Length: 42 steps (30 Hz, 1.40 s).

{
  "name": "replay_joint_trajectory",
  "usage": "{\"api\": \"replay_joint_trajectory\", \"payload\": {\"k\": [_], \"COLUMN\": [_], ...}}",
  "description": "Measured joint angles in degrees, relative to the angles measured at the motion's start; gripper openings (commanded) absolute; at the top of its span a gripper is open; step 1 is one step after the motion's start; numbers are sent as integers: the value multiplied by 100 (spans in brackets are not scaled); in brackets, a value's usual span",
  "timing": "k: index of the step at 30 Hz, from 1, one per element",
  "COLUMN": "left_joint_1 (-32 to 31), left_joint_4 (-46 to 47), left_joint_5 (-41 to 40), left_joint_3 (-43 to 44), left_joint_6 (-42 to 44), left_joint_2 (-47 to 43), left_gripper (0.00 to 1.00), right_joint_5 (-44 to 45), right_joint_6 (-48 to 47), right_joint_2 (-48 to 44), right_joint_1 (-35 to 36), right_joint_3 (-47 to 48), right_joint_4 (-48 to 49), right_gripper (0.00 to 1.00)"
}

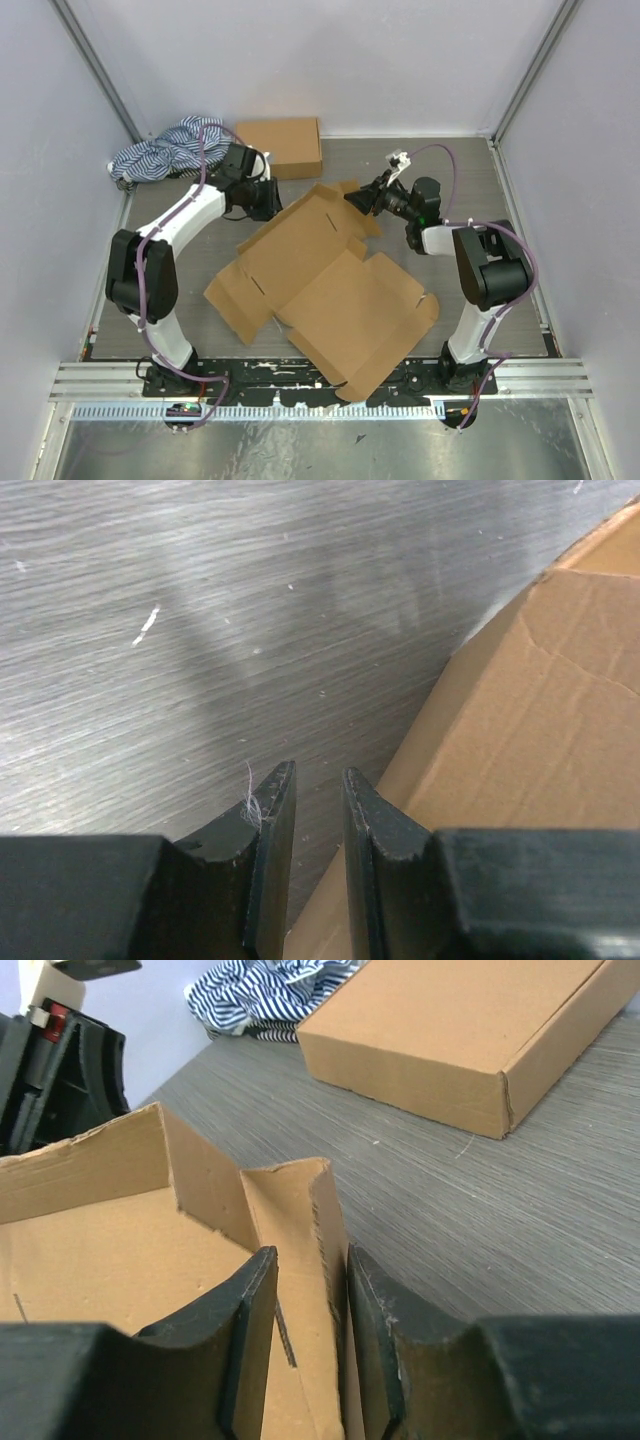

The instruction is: Fold the paper box

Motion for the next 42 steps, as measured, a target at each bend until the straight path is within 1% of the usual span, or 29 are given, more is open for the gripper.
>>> {"api": "replay_joint_trajectory", "payload": {"k": [3,5,6,7,9,14,20,23,25,27,28,29,30,31,32,35,42], "left_joint_1": [-120,-192,-225,-254,-323,-566,-979,-1163,-1276,-1379,-1429,-1469,-1504,-1526,-1552,-1574,-1563], "left_joint_4": [15,17,20,20,20,17,-31,-114,-164,-212,-238,-254,-264,-267,-271,-358,-651], "left_joint_5": [57,74,85,90,103,90,-39,-162,-240,-315,-356,-391,-422,-442,-468,-568,-914], "left_joint_3": [-13,-15,-15,-15,-15,-15,-15,-13,-9,13,39,63,85,101,120,190,614], "left_joint_6": [-48,-85,-101,-114,-142,-197,-251,-262,-267,-278,-282,-282,-284,-282,-282,-267,-50], "left_joint_2": [-17,-33,-48,-70,-120,-203,-232,-293,-339,-365,-367,-369,-369,-369,-369,-369,-334], "left_gripper": [32,32,32,32,32,31,31,31,31,30,30,30,30,30,30,30,30], "right_joint_5": [-28,39,103,219,328,815,1561,2120,2474,2756,2861,2981,3082,3165,3195,3355,3309], "right_joint_6": [-389,-719,-881,-1141,-1366,-1954,-2282,-2299,-2293,-2275,-2271,-2269,-2264,-2238,-2192,-2065,-1556], "right_joint_2": [-153,-254,-306,-439,-608,-1134,-1414,-1598,-1797,-2096,-2258,-2465,-2660,-2809,-2892,-2973,-2986], "right_joint_1": [-2,0,0,0,0,31,177,308,372,411,420,420,417,417,417,417,407], "right_joint_3": [205,437,538,675,739,999,1102,1071,984,789,667,509,363,249,175,-61,-579], "right_joint_4": [-809,-1574,-1921,-2507,-2979,-4557,-5718,-6144,-6356,-6476,-6487,-6489,-6489,-6481,-6450,-6183,-5115], "right_gripper": [44,45,45,46,46,46,46,46,46,42,35,25,16,10,6,2,1]}}
